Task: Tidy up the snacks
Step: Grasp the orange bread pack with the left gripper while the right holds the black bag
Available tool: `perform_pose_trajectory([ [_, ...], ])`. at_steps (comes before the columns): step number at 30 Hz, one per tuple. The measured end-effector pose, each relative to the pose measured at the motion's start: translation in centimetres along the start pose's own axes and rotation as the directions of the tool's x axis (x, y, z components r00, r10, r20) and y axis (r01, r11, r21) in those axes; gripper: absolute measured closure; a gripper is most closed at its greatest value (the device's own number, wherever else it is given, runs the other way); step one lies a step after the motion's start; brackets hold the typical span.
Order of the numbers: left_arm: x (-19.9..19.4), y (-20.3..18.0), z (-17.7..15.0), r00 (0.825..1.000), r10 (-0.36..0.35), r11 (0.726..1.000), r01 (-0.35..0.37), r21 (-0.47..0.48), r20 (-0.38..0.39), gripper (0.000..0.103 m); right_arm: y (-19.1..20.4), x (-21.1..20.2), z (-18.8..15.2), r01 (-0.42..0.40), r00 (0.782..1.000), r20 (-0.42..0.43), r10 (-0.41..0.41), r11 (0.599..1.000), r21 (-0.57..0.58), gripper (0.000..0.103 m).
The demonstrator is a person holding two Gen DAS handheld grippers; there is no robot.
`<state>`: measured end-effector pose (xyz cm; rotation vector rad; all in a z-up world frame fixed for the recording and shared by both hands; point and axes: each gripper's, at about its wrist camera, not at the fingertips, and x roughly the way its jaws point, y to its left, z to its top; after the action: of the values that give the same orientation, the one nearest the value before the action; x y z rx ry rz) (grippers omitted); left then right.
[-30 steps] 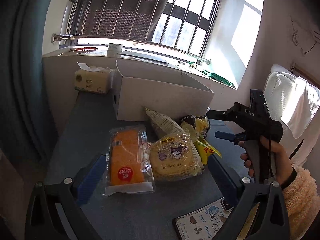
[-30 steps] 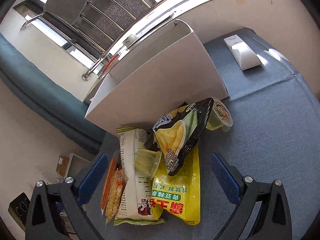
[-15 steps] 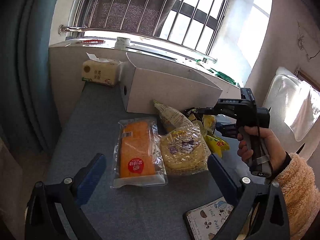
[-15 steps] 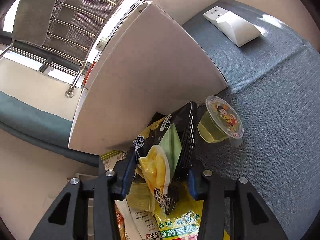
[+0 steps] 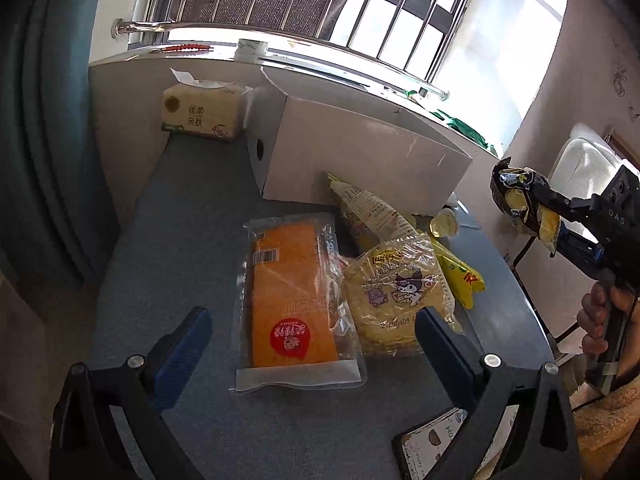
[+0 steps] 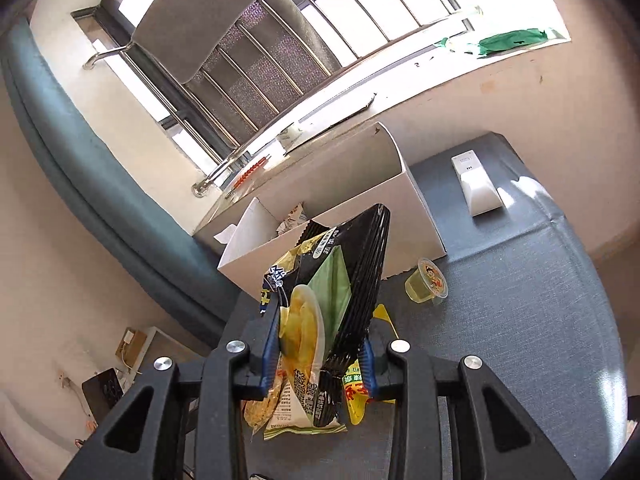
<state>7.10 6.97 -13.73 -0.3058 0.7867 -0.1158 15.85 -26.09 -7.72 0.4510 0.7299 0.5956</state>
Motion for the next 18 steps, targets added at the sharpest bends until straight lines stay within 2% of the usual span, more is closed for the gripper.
perform_pose_trajectory([
  [4,3.3,1.0,2.1,0.995,0.019,0.998,-0.026,-0.065,-0.101,0.000,0.8,-1.8,-1.7,0.010,1.000,0.007,-0.009,0.999,-0.048,0.067],
  [8,6.9,1.9,4.2,0.987,0.005,0.992,-0.025,-0.123,-0.158,0.000,1.3,-2.1,-3.0,0.045,0.999,-0.004,-0.046,0.995,-0.093,0.067],
  [10,8.6,2.4,4.6,0.977,0.033,0.988,-0.064,-0.142,-0.210,0.001,1.2,-2.2,-3.3,0.045,0.999,-0.011,-0.047,0.995,-0.089,0.067],
  [11,8.8,2.2,4.9,0.979,0.041,0.991,-0.066,-0.119,-0.201,0.000,1.1,-2.3,-3.7,0.042,0.999,-0.018,-0.043,0.995,-0.088,0.067],
  [13,9.6,1.5,5.0,0.971,0.081,0.993,-0.098,-0.064,-0.226,0.001,1.0,-2.3,-3.8,0.037,0.999,-0.020,-0.039,0.995,-0.089,0.067],
  [15,10.1,0.5,4.9,0.965,0.137,0.991,-0.133,0.032,-0.225,0.004,1.2,-2.2,-3.9,0.038,0.999,-0.019,-0.040,0.995,-0.096,0.067],
  [16,10.1,-0.1,4.7,0.967,0.154,0.987,-0.139,0.083,-0.204,0.008,1.2,-2.1,-4.0,0.034,0.999,-0.021,-0.037,0.995,-0.097,0.067],
  [17,9.9,-0.1,4.6,0.976,0.115,0.992,-0.102,0.079,-0.184,0.021,1.2,-2.0,-4.1,0.030,0.999,-0.026,-0.032,0.995,-0.098,0.067],
  [18,9.5,-0.1,4.5,0.978,0.099,0.993,-0.087,0.074,-0.182,0.027,1.2,-1.9,-4.2,0.028,0.999,-0.028,-0.031,0.995,-0.100,0.067],
])
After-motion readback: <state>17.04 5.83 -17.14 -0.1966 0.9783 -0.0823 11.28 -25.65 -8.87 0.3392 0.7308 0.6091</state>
